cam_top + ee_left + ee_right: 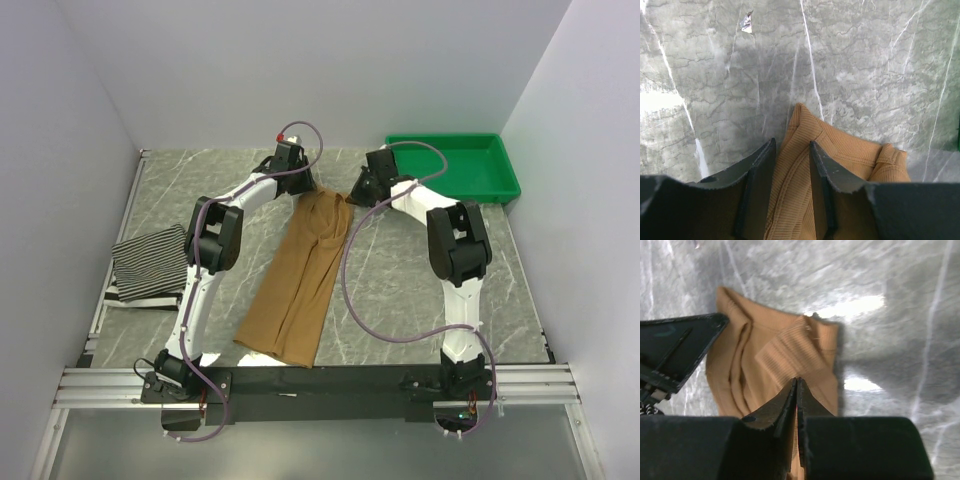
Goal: Fold and stack the tank tops
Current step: Fold the tank top
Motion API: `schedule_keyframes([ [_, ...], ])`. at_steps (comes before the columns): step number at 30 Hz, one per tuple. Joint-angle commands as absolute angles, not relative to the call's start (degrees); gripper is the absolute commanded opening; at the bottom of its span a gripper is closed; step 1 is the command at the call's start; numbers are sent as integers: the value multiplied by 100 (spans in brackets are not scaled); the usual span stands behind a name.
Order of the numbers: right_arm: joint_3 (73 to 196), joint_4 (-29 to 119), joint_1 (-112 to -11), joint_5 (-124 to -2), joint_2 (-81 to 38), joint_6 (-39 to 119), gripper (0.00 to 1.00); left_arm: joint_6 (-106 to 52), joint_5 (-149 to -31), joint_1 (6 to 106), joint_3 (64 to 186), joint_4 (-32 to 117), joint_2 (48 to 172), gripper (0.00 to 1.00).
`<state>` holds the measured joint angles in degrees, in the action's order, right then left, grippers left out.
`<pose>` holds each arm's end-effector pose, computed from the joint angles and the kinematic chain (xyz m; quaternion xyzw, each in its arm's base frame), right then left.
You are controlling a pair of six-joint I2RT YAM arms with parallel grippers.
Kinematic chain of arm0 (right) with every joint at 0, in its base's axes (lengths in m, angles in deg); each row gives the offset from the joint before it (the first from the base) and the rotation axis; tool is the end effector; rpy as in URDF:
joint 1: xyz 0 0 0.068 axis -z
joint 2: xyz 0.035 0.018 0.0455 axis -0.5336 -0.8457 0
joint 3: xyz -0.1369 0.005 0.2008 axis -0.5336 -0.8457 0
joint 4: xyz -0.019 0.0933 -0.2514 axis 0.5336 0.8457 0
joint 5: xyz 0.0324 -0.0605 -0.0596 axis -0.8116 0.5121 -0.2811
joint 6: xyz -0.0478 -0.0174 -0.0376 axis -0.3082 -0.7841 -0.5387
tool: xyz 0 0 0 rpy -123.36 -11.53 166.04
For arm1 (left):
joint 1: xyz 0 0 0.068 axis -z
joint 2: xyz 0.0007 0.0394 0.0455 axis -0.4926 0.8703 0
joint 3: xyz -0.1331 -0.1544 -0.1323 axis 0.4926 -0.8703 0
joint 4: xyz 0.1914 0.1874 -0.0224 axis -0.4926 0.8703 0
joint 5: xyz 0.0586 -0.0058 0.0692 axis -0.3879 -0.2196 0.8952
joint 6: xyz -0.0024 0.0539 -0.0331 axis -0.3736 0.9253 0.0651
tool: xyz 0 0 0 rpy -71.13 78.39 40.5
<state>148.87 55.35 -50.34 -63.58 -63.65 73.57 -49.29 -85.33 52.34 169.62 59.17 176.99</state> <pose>0.4548 0.1555 0.1377 0.1512 0.9056 0.2452 0.3114 0.5077 -0.2172 0.1214 -0.0751 0.9031 -0.2268 0.3569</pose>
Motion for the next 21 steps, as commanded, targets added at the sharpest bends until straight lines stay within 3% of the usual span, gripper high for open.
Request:
schedule_keyframes([
  [1, 15083, 5391, -5150, -6385, -6332, 7417, 10, -4792, -8512, 5210, 17020, 6225, 17934, 40],
  [15, 16148, 6482, -5115, -6279, -7501, 7417, 8, -4862, -8591, 5148, 16985, 6102, 17987, 40],
  [21, 17342, 7062, -4992, -6358, -8168, 7171, 9, -5143, -8574, 5043, 17099, 5865, 18074, 40],
])
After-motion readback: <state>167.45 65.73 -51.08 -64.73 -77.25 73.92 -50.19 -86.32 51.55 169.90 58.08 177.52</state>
